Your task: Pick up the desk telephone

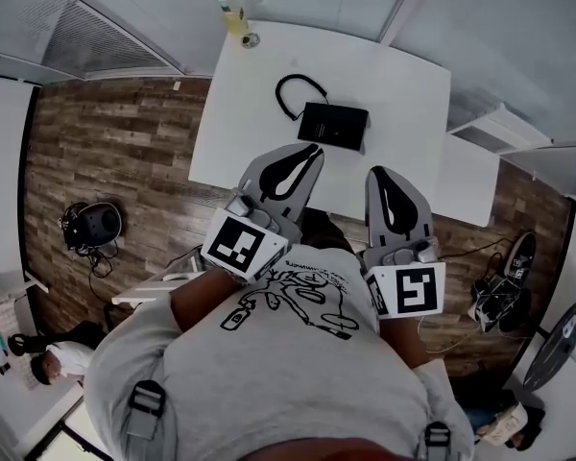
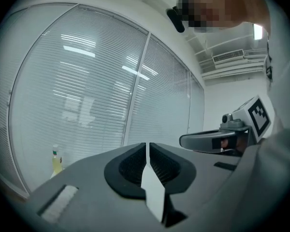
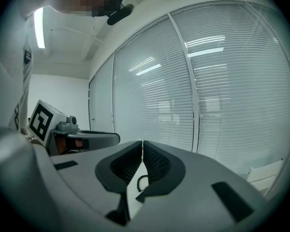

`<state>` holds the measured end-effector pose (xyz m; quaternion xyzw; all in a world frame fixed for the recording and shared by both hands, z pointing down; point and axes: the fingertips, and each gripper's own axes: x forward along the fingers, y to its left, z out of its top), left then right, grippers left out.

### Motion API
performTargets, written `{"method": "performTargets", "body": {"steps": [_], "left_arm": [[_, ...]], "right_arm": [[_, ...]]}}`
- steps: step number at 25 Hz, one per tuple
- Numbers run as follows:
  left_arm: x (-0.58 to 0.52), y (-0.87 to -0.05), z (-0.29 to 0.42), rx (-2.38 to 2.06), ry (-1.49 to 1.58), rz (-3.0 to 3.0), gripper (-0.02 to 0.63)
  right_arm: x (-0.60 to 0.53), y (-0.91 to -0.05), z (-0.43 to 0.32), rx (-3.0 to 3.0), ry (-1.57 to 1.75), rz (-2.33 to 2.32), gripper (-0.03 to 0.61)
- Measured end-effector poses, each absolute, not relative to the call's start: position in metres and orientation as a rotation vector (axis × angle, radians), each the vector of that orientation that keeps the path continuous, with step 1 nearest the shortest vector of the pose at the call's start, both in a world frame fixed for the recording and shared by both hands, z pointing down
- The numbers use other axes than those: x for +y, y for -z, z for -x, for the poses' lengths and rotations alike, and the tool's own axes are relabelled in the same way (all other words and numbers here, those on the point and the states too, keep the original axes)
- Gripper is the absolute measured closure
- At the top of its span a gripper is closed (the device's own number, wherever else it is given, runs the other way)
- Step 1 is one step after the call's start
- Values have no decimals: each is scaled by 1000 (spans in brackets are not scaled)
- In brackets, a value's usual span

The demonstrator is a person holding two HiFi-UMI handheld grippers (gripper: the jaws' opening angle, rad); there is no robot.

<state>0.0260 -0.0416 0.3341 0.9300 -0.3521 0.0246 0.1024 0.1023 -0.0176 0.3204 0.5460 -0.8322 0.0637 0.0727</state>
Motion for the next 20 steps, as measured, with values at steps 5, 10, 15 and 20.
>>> {"method": "performTargets", "body": {"steps": [5,10,15,20], "left_arm": [[-62,-328,-54,-1080,-64,-2749,591],[-78,-327,-67,-1123,-68,-2742,591],[-92,-327,-72,-1150,-44,-2721,591],[-106,-327,-65,-1158,-49,-2718,591]], "right_arm": [[-37,-314,-131,-2528,-174,-1622,571],[-52,-312,-148,-2547,-166,-1602,571],[-67,-313,-154,-2559,-180,-1592,571],[-82,-314,-146,-2560,-174,-1568,571]]}}
